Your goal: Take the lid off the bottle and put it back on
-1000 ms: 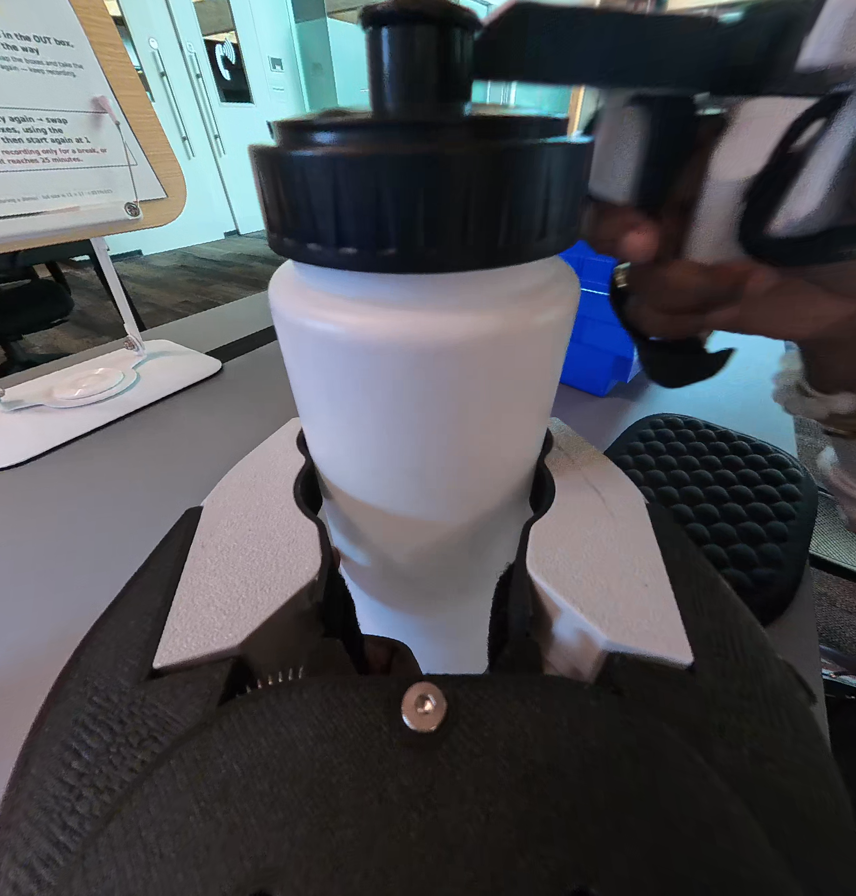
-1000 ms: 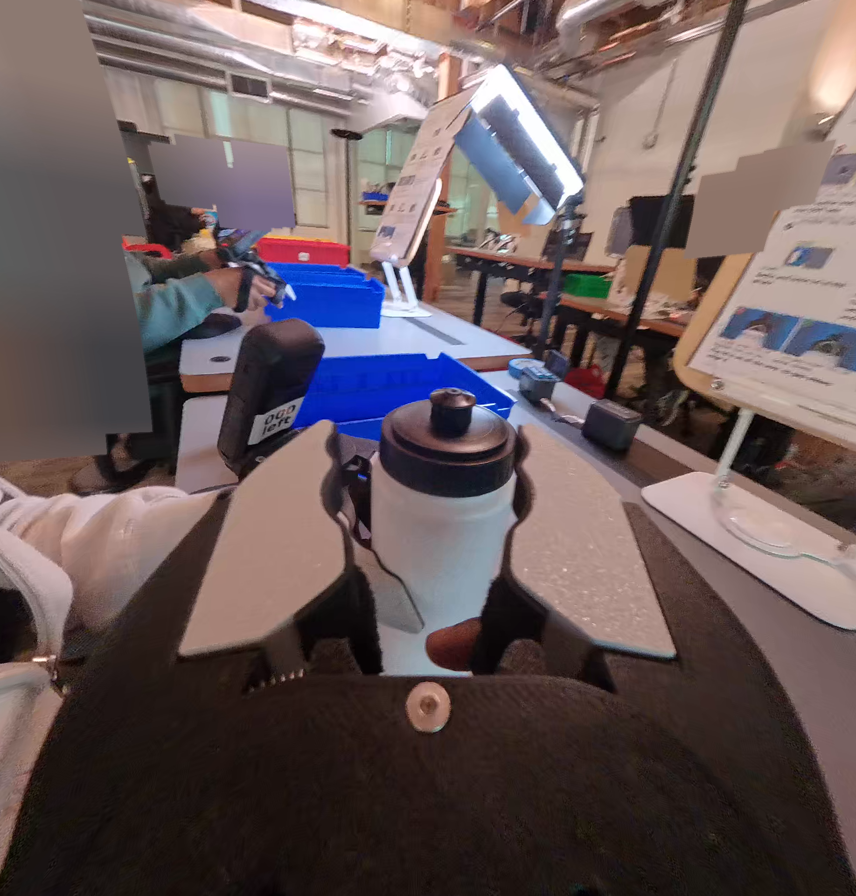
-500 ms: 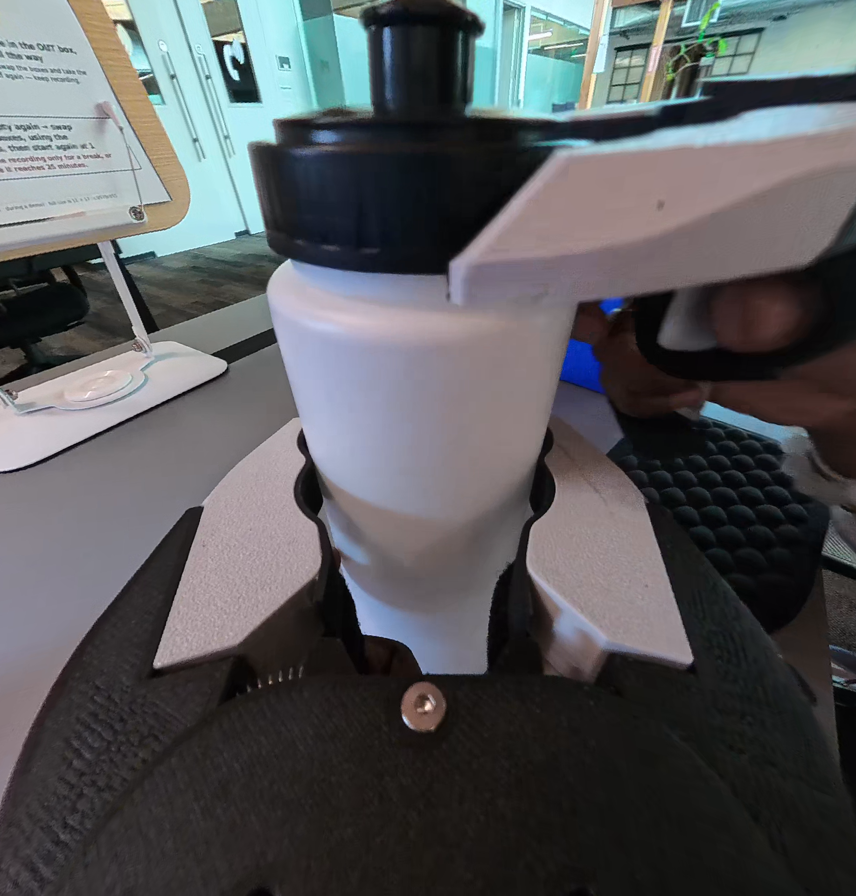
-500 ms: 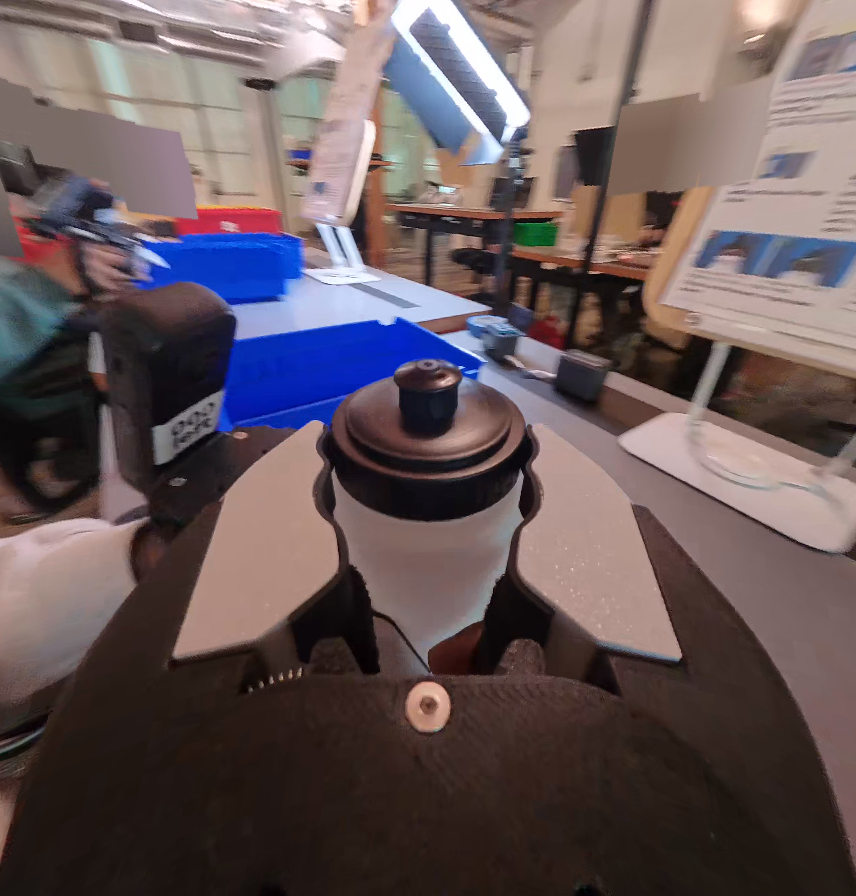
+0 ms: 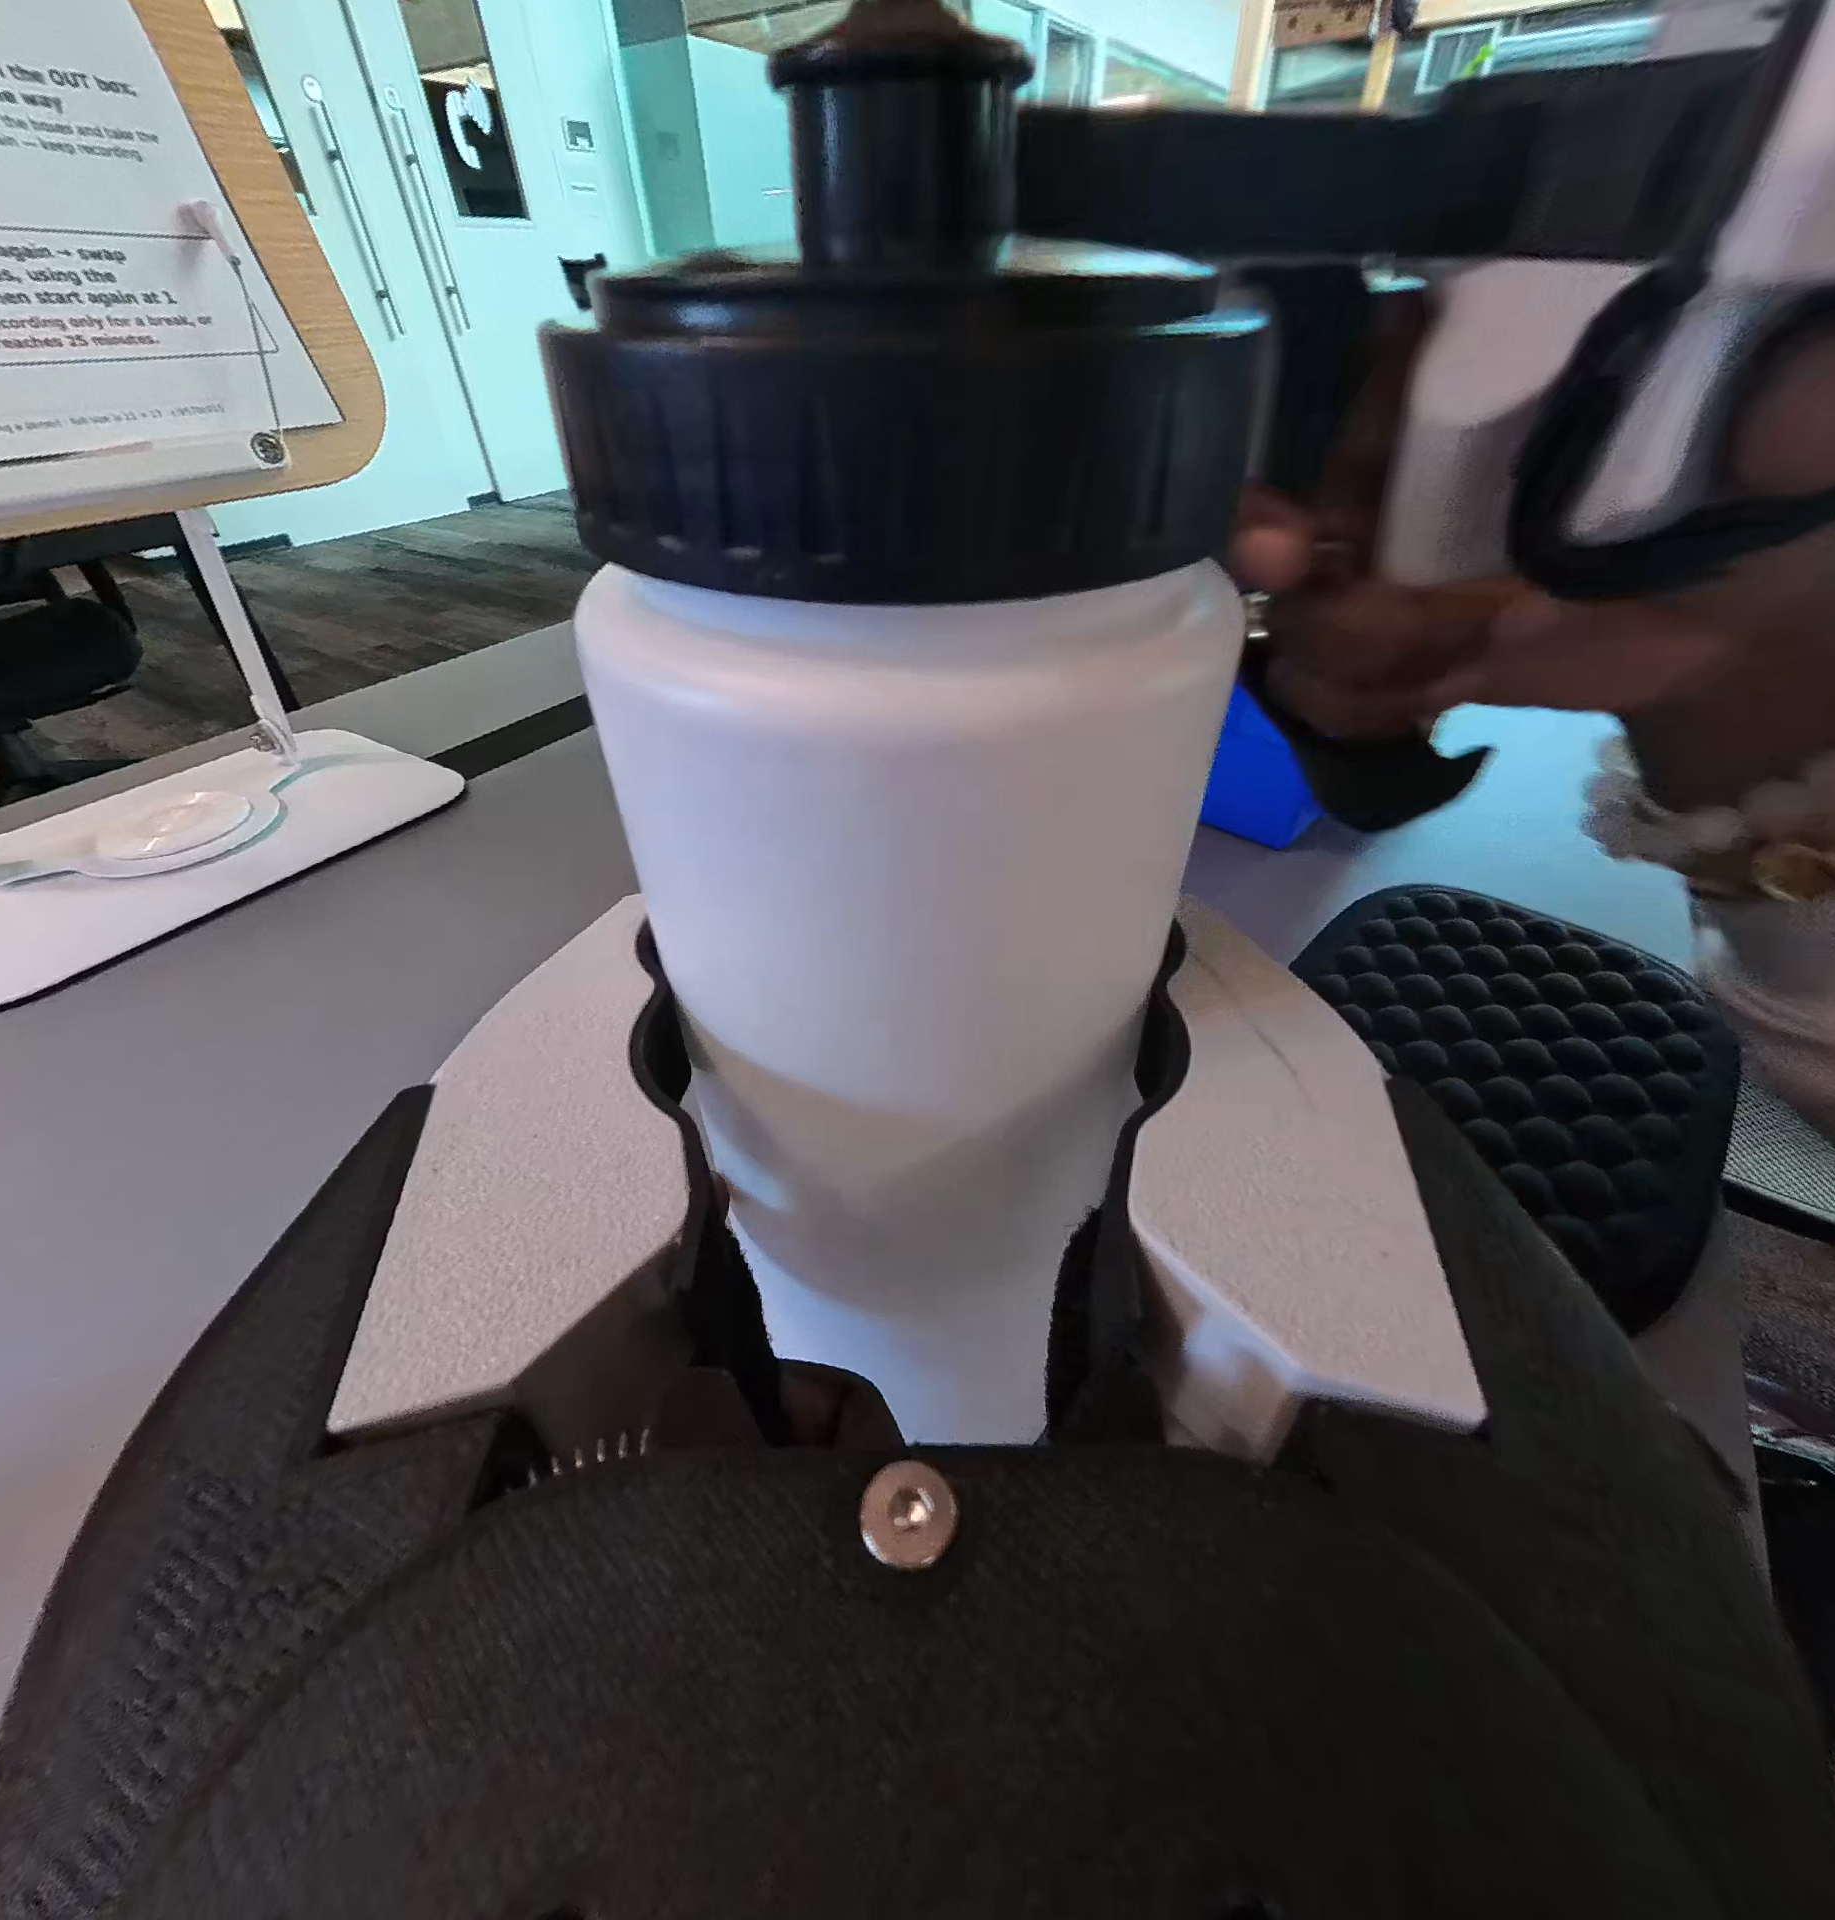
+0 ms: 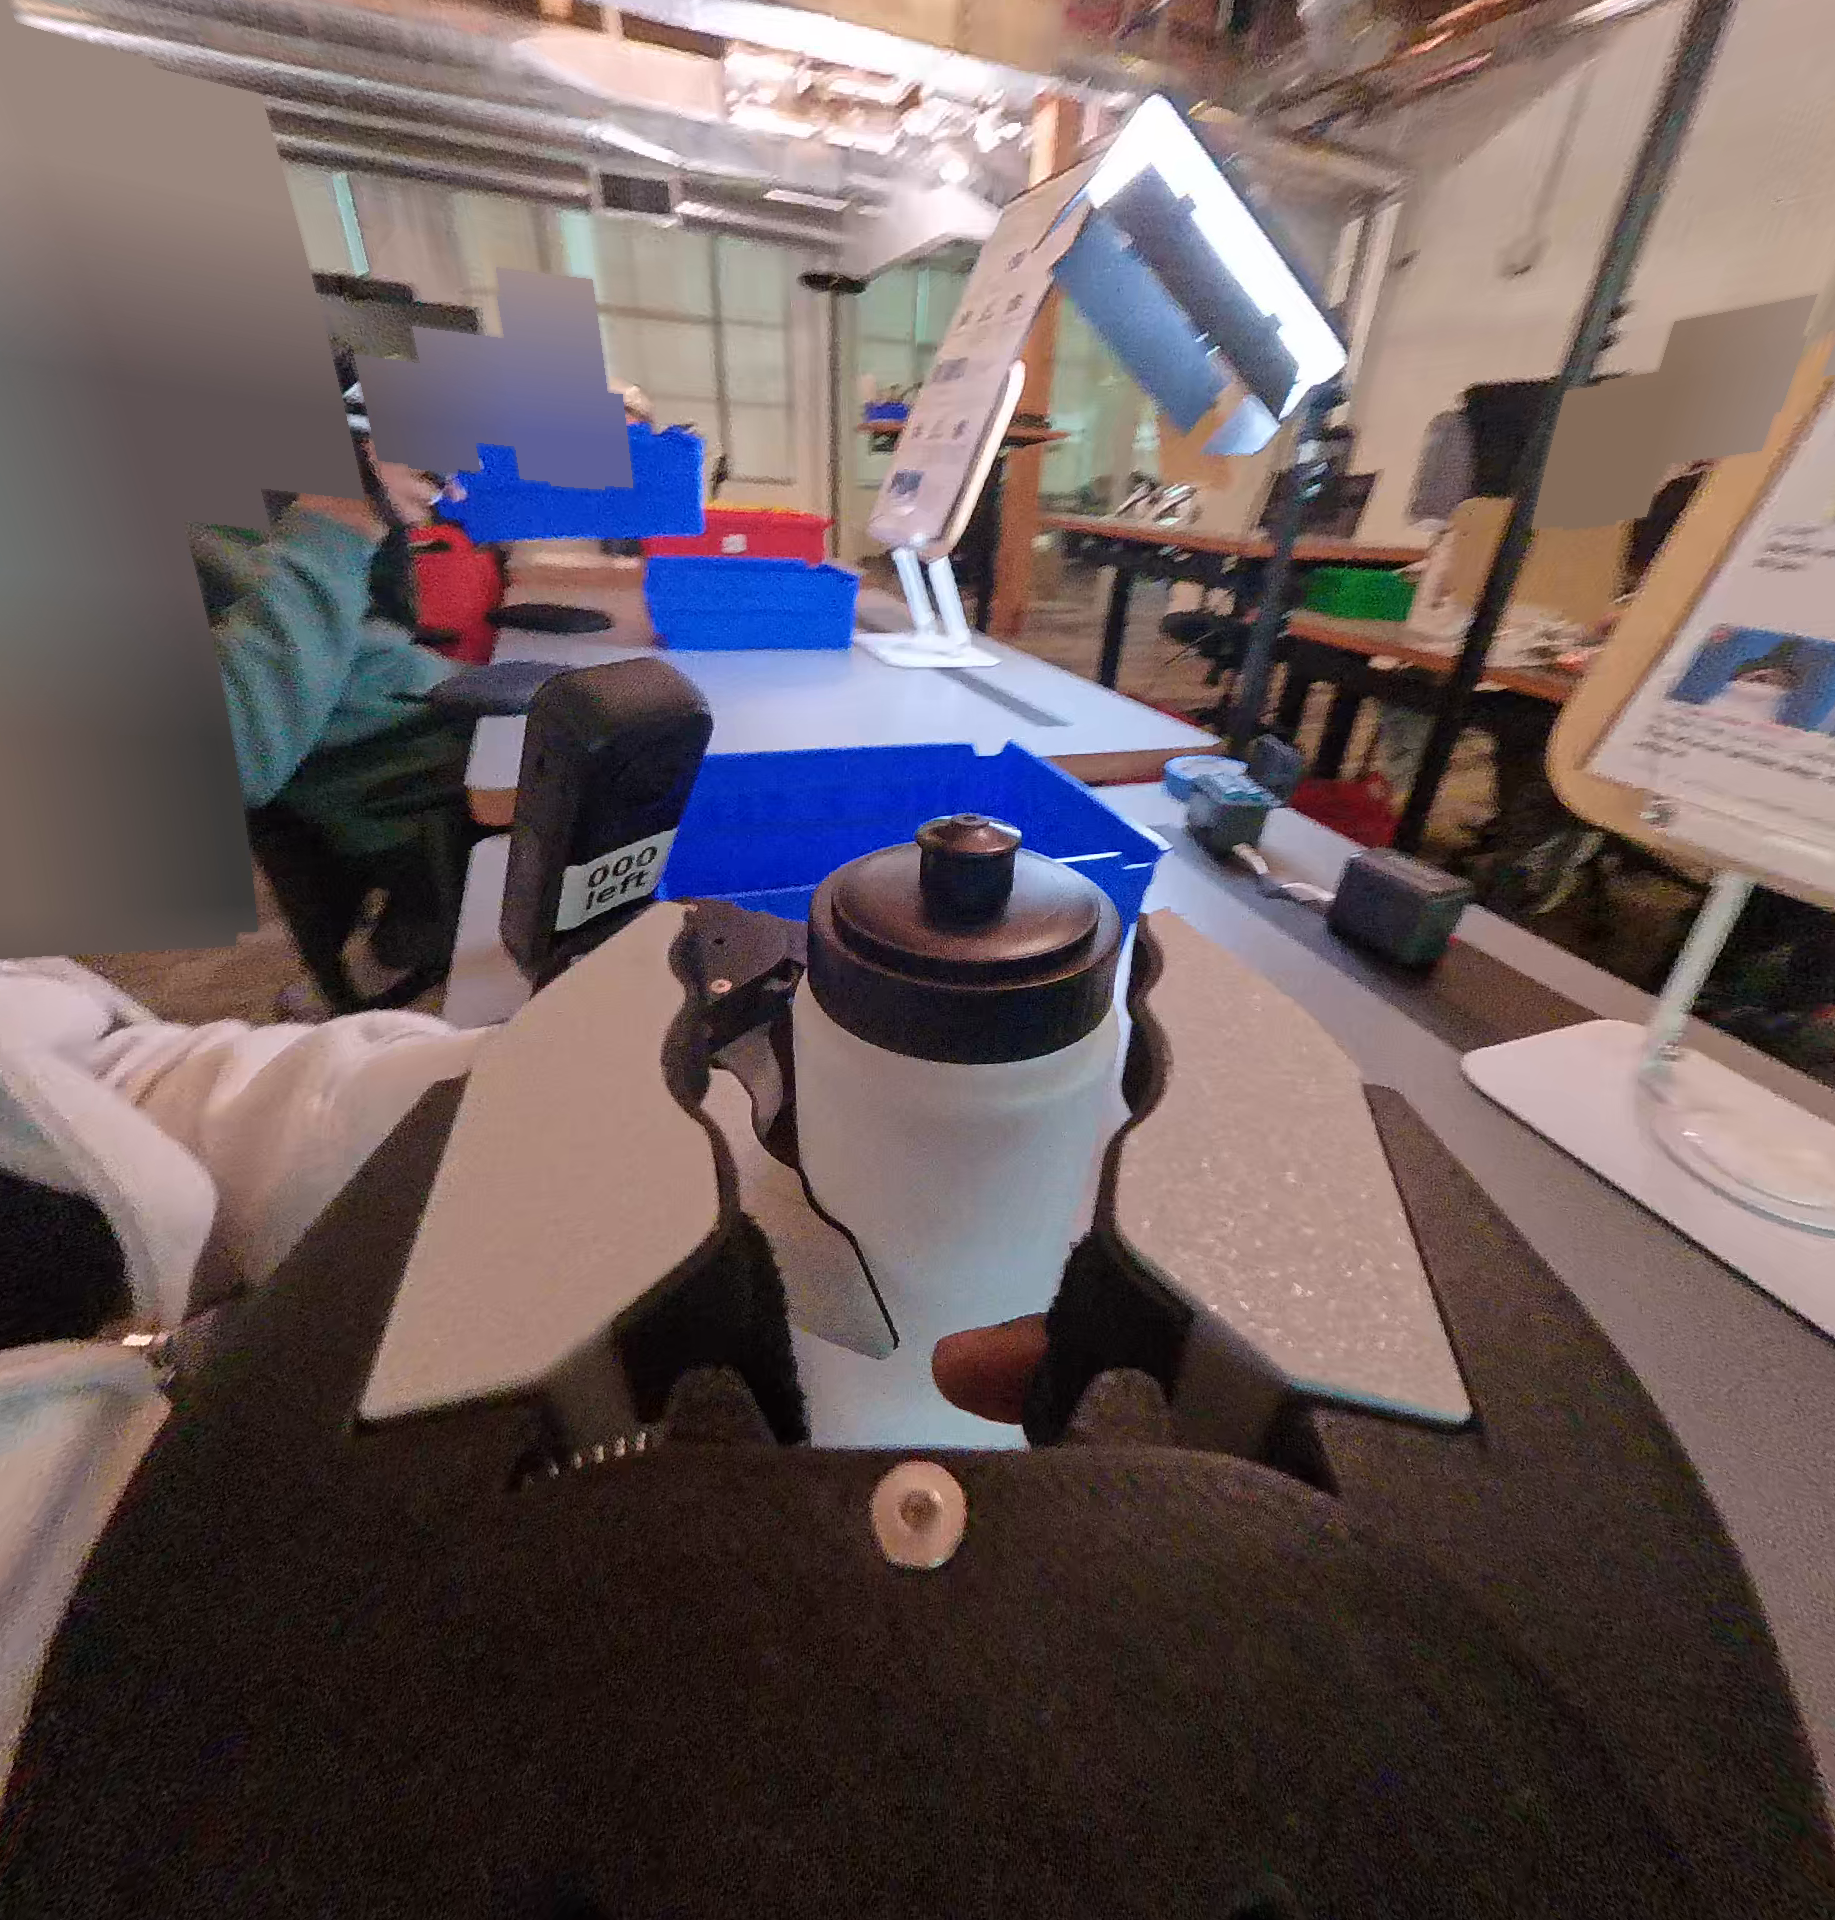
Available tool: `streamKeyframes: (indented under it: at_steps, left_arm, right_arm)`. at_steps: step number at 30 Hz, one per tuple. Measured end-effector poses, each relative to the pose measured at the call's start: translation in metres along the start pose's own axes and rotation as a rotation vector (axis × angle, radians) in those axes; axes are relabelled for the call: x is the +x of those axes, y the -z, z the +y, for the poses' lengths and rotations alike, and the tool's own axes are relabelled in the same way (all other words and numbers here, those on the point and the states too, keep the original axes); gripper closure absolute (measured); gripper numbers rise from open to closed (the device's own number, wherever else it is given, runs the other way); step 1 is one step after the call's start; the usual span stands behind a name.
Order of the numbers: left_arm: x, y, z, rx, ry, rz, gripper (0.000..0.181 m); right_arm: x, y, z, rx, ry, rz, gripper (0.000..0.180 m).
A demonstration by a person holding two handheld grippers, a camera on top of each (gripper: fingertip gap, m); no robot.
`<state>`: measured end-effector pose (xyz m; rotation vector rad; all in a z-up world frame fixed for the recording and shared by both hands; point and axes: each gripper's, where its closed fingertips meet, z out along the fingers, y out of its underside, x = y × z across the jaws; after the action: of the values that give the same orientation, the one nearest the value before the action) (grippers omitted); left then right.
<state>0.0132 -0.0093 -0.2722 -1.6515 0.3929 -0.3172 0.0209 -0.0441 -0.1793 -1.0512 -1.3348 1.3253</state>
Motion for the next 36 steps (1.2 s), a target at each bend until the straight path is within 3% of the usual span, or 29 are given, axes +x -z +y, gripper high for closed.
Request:
streamKeyframes:
  at_steps: [3,6,10,14,19,21,23,25,26,30,33,36]
  left_arm:
    - [0.004,0.0,0.0,0.004,-0.001,0.039,0.094]
    - [0.011,0.001,0.0,0.011,-0.001,0.089,0.094]
    - [0.017,0.001,-0.001,0.017,0.004,0.134,0.094]
    - [0.014,0.002,-0.001,0.018,0.006,0.083,0.094]
    - [0.012,0.001,0.0,0.008,-0.009,0.017,0.094]
    - [0.014,0.001,-0.001,0.011,-0.02,0.04,0.094]
    - [0.016,0.001,-0.001,0.021,0.001,0.08,0.094]
    - [0.019,0.003,-0.001,0.024,0.016,0.134,0.094]
    - [0.02,0.003,-0.001,0.025,0.017,0.154,0.094]
    - [0.029,0.006,-0.001,0.038,0.01,0.231,0.094]
    - [0.031,0.007,-0.001,0.05,0.015,0.246,0.094]
    - [0.029,0.007,-0.001,0.055,0.018,0.214,0.094]
  right_arm:
    - [-0.002,-0.014,0.015,-0.121,-0.077,-0.26,0.076]
    - [0.001,-0.024,0.021,-0.149,-0.053,-0.433,0.082]
    - [-0.009,-0.025,0.017,-0.11,-0.039,-0.614,0.104]
    - [-0.005,-0.03,0.018,-0.079,-0.043,-0.463,0.104]
    - [0.007,-0.03,0.019,-0.127,-0.048,0.092,0.104]
    - [0.006,-0.027,0.021,-0.192,0.0,0.191,0.104]
    - [0.0,-0.028,0.025,-0.249,0.07,0.089,0.088]
    - [-0.017,-0.028,0.024,-0.24,0.017,-0.156,0.063]
    - [-0.022,-0.026,0.02,-0.216,-0.026,-0.267,0.062]
    - [-0.014,-0.024,0.017,-0.151,0.016,-0.453,0.074]
    - [-0.018,-0.024,0.02,-0.142,0.034,-0.524,0.098]
    - [-0.017,-0.027,0.02,-0.107,-0.006,-0.441,0.102]
